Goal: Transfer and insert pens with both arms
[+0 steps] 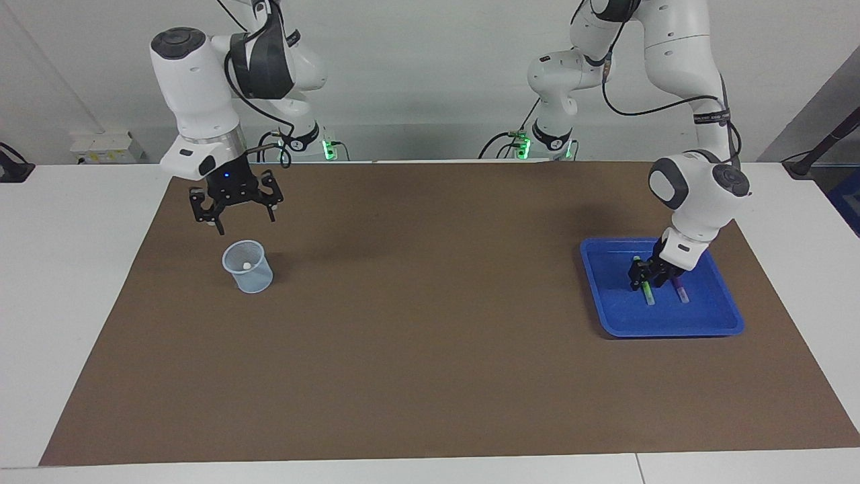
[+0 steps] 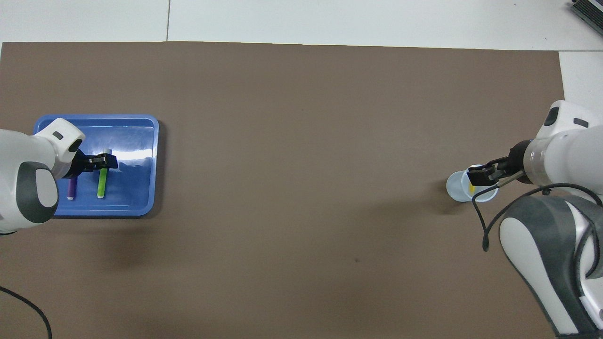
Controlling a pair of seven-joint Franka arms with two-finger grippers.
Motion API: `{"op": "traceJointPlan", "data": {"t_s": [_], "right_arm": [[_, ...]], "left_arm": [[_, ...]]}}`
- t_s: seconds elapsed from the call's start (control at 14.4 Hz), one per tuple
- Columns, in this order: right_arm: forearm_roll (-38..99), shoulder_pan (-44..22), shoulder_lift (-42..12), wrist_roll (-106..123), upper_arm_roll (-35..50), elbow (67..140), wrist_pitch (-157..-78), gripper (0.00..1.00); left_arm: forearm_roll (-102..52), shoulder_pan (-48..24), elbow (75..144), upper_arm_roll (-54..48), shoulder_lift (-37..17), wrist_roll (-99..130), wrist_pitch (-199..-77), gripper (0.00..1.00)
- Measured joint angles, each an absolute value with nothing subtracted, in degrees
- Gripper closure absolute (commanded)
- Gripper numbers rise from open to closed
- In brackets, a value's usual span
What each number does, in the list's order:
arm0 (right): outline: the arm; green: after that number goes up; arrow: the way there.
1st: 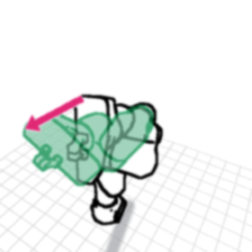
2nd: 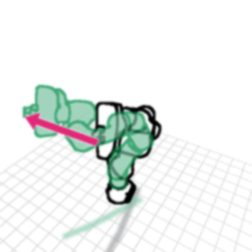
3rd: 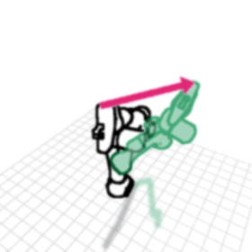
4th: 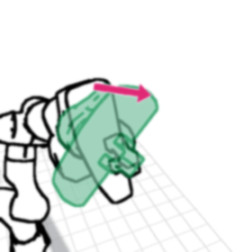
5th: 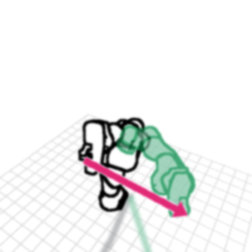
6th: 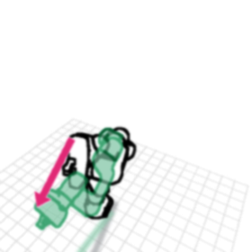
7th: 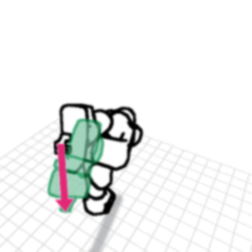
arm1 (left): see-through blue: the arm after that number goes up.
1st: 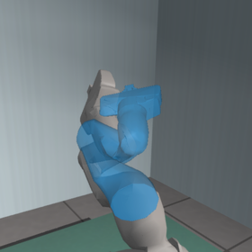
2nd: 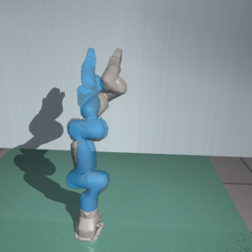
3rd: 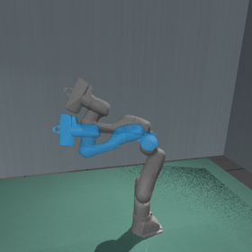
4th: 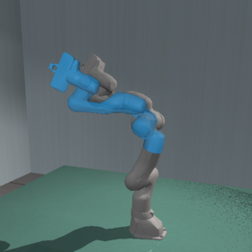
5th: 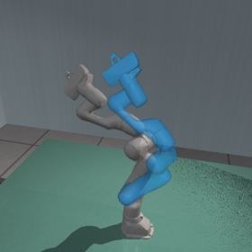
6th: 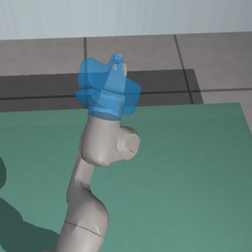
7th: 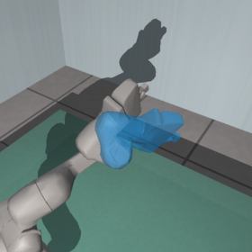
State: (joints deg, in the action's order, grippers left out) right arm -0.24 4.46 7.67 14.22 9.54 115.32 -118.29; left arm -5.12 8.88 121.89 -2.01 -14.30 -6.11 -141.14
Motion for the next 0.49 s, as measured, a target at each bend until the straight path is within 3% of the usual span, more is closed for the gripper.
{"op": "traceJointPlan", "data": {"t_s": [0.21, 0.49], "right_arm": [[5.18, 2.56, 7.61, 6.79, 9.59, 115.22, -118.30, 0.00], [14.77, 1.97, 7.51, -5.51, 10.82, 115.18, -119.72, 0.00]], "left_arm": [[-5.06, 8.86, 122.01, -2.04, -14.30, -6.11, -142.05, 0.99], [-4.82, 8.85, 122.90, -1.99, -13.98, -6.08, -143.89, 1.00]]}}
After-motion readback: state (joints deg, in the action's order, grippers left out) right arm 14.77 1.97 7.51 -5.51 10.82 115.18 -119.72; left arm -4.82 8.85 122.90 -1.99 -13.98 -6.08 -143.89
